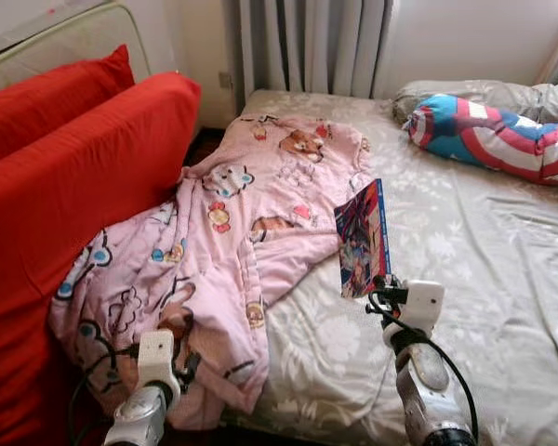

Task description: Clean up the room

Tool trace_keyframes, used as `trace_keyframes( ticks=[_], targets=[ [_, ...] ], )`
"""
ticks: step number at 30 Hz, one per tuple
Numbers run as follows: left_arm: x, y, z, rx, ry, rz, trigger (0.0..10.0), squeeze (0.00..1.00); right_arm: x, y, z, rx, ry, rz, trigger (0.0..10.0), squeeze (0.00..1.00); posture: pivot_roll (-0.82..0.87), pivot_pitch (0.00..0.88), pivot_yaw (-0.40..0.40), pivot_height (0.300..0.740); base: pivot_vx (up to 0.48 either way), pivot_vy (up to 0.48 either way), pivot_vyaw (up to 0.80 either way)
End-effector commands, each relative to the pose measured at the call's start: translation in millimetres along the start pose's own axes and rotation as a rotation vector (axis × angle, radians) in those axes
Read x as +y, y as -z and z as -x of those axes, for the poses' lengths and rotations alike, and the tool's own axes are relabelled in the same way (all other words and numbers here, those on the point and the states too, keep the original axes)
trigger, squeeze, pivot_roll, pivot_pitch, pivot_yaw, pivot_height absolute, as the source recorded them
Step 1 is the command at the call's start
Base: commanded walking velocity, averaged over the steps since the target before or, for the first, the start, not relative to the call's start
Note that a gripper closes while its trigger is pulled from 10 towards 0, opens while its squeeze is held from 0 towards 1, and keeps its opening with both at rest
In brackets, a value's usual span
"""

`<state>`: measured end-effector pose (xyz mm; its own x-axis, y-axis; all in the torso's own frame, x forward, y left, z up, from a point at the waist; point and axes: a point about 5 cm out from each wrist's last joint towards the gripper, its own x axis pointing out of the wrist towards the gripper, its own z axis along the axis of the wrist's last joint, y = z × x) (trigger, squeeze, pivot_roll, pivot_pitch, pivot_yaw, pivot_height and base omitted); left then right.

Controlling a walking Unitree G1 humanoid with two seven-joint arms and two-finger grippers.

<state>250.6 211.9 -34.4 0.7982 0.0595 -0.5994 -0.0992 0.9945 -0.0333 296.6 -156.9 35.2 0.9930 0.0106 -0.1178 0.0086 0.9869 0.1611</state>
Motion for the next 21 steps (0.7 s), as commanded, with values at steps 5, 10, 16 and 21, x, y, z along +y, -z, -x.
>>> trace_keyframes(
  ticks=[5,10,16,21],
  targets=[
    [3.1,25.4,6.0,0.103,-0.070,-0.005,10.0,0.00,3.6,-0.5,-3.2,0.012,0.003,0.019,10.0,0.00,-0.03,0.000,0.001,0.740,0.000,0.000,0.00],
    [-6.3,33.0,7.1,0.132,-0.015,-0.058,10.0,0.00,3.3,-2.1,-3.6,0.003,0.021,-0.002,10.0,0.00,-0.03,0.000,0.001,0.740,0.000,0.000,0.00],
    [-0.9,39.1,9.8,0.157,-0.034,-0.096,10.0,0.00,-1.4,-1.4,-4.7,0.015,0.046,-0.001,10.0,0.00,-0.04,0.000,0.003,0.740,0.000,-0.119,-0.08],
    [-0.1,45.5,12.2,0.179,-0.035,-0.105,10.0,0.00,-2.9,-1.7,-5.5,0.017,0.061,-0.013,10.0,0.00,-0.05,0.005,0.000,0.740,0.000,-0.392,-0.53]
  ],
)
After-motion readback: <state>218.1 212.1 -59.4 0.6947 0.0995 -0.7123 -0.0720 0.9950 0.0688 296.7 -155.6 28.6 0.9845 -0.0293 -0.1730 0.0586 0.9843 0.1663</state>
